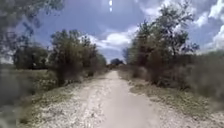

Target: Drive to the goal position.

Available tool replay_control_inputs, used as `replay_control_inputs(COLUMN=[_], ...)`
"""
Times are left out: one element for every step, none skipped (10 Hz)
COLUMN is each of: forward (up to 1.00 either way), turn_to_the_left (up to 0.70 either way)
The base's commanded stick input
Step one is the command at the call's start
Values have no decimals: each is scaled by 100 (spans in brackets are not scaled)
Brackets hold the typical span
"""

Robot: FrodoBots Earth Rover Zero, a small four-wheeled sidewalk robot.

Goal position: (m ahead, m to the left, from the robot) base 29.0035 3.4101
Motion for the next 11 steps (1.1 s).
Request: replay_control_inputs(forward=[50, 50, 50, 50, 50, 50, 50, 50, 50, 50, 50], turn_to_the_left=[0, 0, 0, 0, 0, 0, 0, 0, 0, 0, 0])
